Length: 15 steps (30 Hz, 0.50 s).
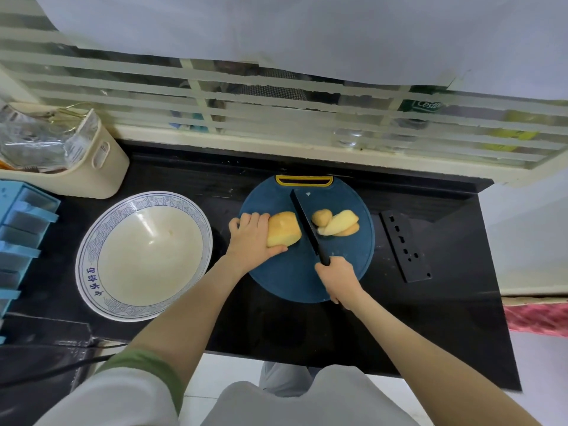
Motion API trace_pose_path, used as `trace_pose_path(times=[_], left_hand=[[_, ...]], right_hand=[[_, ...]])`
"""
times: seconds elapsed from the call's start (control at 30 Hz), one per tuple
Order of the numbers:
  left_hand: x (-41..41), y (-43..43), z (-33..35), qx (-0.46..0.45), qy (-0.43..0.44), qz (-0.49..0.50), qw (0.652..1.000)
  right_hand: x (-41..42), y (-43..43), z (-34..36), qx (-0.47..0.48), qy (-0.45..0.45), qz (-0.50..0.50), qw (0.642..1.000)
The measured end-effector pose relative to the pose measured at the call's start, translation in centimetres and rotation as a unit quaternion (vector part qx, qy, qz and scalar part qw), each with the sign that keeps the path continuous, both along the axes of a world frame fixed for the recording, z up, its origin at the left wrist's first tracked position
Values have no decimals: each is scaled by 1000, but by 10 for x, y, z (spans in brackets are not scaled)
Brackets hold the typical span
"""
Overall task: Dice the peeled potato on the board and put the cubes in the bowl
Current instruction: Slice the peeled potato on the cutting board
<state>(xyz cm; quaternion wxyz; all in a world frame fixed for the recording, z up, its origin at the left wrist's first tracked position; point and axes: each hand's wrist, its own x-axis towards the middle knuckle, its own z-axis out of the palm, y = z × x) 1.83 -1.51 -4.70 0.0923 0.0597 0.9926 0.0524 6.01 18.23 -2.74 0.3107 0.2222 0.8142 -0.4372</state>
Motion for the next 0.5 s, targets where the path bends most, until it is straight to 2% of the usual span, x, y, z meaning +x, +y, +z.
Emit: trace_pose_path(times=[0.2,0.5], left_hand=[[-1,-1,-1,-9,3,-11,1000],[-2,18,1,-20,14,-40,999]], right_hand=[[-2,11,-3,29,11,-35,999],[-4,4,9,-7,32,-92,995]])
